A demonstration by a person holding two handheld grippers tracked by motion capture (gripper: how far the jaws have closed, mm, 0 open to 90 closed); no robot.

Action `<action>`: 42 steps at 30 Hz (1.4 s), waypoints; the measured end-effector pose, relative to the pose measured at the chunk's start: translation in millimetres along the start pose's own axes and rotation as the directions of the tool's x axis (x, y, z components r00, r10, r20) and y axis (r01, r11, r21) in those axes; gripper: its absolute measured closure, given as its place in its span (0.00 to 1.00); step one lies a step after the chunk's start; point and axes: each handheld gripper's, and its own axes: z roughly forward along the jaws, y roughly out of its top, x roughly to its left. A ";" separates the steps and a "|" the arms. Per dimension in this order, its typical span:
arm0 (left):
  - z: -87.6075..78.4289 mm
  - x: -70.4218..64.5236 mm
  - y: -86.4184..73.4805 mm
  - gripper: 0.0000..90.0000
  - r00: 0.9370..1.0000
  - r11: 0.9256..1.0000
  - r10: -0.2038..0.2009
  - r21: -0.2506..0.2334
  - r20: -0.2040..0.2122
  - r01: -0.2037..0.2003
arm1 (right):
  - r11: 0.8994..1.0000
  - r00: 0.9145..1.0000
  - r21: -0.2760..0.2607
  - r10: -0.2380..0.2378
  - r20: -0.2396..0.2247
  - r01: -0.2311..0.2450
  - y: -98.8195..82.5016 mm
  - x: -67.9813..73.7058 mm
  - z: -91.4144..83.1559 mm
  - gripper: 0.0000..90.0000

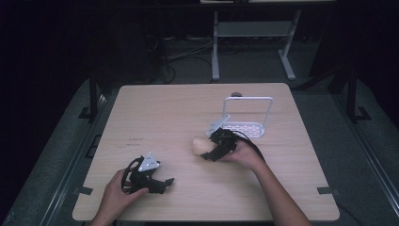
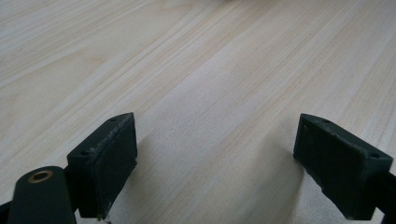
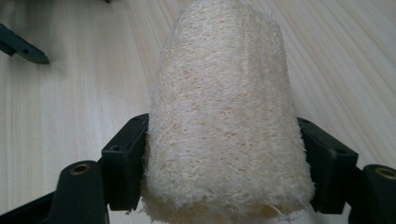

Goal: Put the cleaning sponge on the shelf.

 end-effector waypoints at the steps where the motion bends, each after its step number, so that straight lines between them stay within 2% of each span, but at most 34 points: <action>1: 0.0 0.0 0.0 0.14 1.000 1.000 0.000 0.000 0.000 0.000 | 1.000 1.000 -0.005 0.007 0.001 -0.007 -1.8 0.0 -1.9 0.30; 9: 0.1 0.0 -0.1 0.14 1.000 1.000 0.000 -0.002 0.000 0.000 | 0.998 0.999 -0.037 0.048 0.023 -0.047 -14.6 1.3 -16.0 0.30; 21: -0.1 0.3 0.0 0.14 1.000 1.000 0.003 0.002 -0.001 -0.003 | 0.993 0.994 -0.091 0.085 0.066 -0.079 -30.7 0.3 -36.2 0.31; 25: -0.1 0.4 0.1 0.14 1.000 1.000 0.002 0.002 -0.003 -0.002 | 0.992 0.990 -0.089 0.098 0.106 -0.089 -35.9 -1.0 -42.2 0.31; 35: 0.0 0.5 0.2 0.14 1.000 1.000 0.000 0.003 -0.005 0.000 | 0.986 0.981 -0.108 0.138 0.137 -0.124 -48.4 -7.3 -55.0 0.31; 42: 0.0 0.5 0.2 0.14 1.000 1.000 0.001 0.003 -0.005 -0.001 | 0.982 0.972 -0.114 0.170 0.164 -0.152 -55.2 -15.4 -61.3 0.31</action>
